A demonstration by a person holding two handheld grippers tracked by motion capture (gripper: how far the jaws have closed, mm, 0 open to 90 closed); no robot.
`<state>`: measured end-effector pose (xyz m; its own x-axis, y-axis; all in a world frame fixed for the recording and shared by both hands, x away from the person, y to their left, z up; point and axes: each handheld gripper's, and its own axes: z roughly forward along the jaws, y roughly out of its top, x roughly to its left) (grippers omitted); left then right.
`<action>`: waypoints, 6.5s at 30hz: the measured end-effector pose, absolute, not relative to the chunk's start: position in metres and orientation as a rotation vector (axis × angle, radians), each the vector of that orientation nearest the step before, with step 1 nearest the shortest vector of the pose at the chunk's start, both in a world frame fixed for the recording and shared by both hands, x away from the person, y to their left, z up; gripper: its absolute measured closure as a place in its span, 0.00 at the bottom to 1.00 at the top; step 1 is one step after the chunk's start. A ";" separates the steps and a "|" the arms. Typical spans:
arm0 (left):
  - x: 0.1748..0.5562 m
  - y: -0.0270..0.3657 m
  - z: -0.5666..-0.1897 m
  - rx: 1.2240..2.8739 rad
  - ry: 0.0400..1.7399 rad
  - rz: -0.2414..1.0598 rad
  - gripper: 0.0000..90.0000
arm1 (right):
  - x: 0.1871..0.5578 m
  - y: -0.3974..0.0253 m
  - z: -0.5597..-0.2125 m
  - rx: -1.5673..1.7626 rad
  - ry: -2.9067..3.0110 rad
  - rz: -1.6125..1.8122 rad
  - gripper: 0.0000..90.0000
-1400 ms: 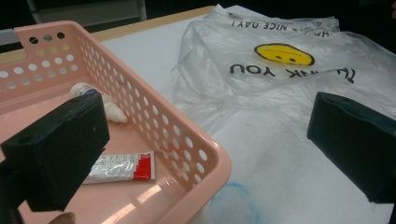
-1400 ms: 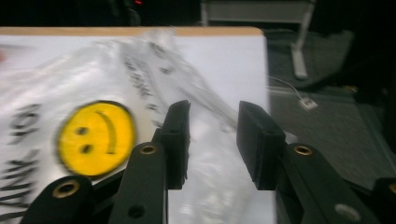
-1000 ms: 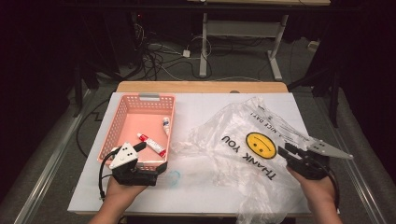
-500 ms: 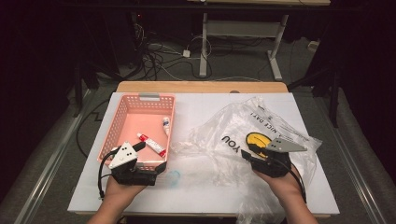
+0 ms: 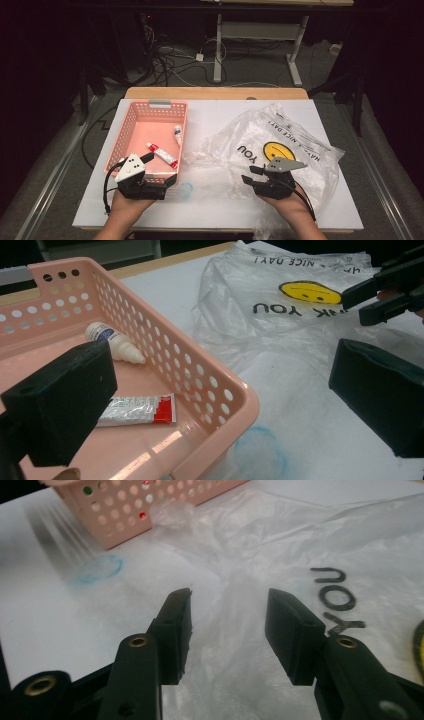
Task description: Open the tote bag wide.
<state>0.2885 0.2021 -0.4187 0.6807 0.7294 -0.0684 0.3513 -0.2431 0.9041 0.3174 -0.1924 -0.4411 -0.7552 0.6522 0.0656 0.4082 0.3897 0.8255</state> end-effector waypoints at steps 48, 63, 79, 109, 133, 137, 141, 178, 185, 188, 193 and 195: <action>0.288 0.201 -0.419 1.849 0.849 0.444 0.00 | 0.317 -0.164 -0.478 0.857 2.545 1.000 0.33; 0.288 0.201 -0.419 1.849 0.846 0.446 0.00 | 0.323 -0.174 -0.475 0.903 2.508 1.026 0.85; 0.287 0.200 -0.418 1.854 0.841 0.449 0.00 | 0.326 -0.179 -0.476 0.903 2.505 1.033 1.00; 0.286 0.196 -0.420 1.863 0.821 0.437 0.00 | 0.354 -0.177 -0.420 0.885 2.236 1.355 1.00; 0.284 0.192 -0.419 1.870 0.800 0.416 0.01 | 0.334 -0.207 -0.392 0.857 2.088 1.466 1.00; 0.284 0.193 -0.420 1.870 0.801 0.417 0.01 | 0.329 -0.209 -0.384 0.842 2.057 1.487 1.00; 0.285 0.193 -0.420 1.868 0.802 0.416 0.01 | 0.326 -0.212 -0.376 0.828 2.028 1.513 1.00; 0.293 0.219 -0.416 1.843 0.881 0.448 0.01 | 0.323 -0.221 -0.353 0.809 1.944 1.529 1.00; 0.298 0.234 -0.414 1.840 0.925 0.479 0.01 | 0.323 -0.221 -0.354 0.806 1.950 1.535 1.00; 0.300 0.240 -0.413 1.839 0.944 0.492 0.01 | 0.323 -0.222 -0.354 0.805 1.952 1.533 1.00; 0.303 0.253 -0.413 1.830 0.984 0.511 0.01 | 0.323 -0.222 -0.355 0.812 1.952 1.538 1.00; 0.304 0.259 -0.414 1.826 1.002 0.517 0.01 | 0.323 -0.223 -0.355 0.812 1.950 1.539 1.00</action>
